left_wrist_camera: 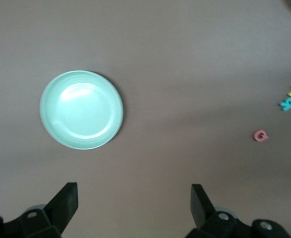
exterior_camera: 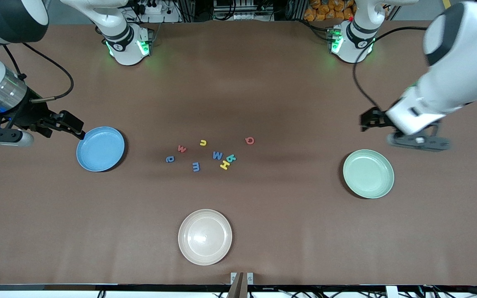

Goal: Sort upper and lower case letters into plates

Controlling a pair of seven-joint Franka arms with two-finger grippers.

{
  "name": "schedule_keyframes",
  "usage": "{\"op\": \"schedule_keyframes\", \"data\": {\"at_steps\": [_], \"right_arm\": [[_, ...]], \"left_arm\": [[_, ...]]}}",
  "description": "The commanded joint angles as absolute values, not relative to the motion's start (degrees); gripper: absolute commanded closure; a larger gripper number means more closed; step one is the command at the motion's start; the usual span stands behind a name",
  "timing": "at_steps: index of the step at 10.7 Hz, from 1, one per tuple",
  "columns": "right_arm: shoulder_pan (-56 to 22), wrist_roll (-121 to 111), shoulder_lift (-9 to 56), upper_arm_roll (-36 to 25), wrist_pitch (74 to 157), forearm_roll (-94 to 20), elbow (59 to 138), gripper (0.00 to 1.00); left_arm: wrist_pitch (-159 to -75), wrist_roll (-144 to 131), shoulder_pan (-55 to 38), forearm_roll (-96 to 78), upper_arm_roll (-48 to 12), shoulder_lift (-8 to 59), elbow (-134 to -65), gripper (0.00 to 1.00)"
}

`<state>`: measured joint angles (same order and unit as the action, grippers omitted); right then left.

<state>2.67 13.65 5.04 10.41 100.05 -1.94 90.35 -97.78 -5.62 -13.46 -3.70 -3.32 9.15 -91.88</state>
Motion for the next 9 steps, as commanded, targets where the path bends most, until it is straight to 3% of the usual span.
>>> {"op": "schedule_keyframes", "data": {"at_steps": [1,5,9], "right_arm": [[3.43,13.71,5.54,10.72,99.41,-3.25,89.74,0.0],[2.91,13.8,8.08,10.81,98.18,-3.52,89.82,0.0],[0.18,14.07,9.75,10.99,97.12,-3.52,90.35,0.0]], "left_arm": [[-99.48,-10.25,-17.99,-5.27,-3.69,12.39,-90.26,0.0],[-104.92,-37.19,-30.9,-1.52,-3.6,19.48,-90.62,0.0],[-119.49,-55.32,-36.72,-1.85,-4.04,30.73,-90.53,0.0]]}}
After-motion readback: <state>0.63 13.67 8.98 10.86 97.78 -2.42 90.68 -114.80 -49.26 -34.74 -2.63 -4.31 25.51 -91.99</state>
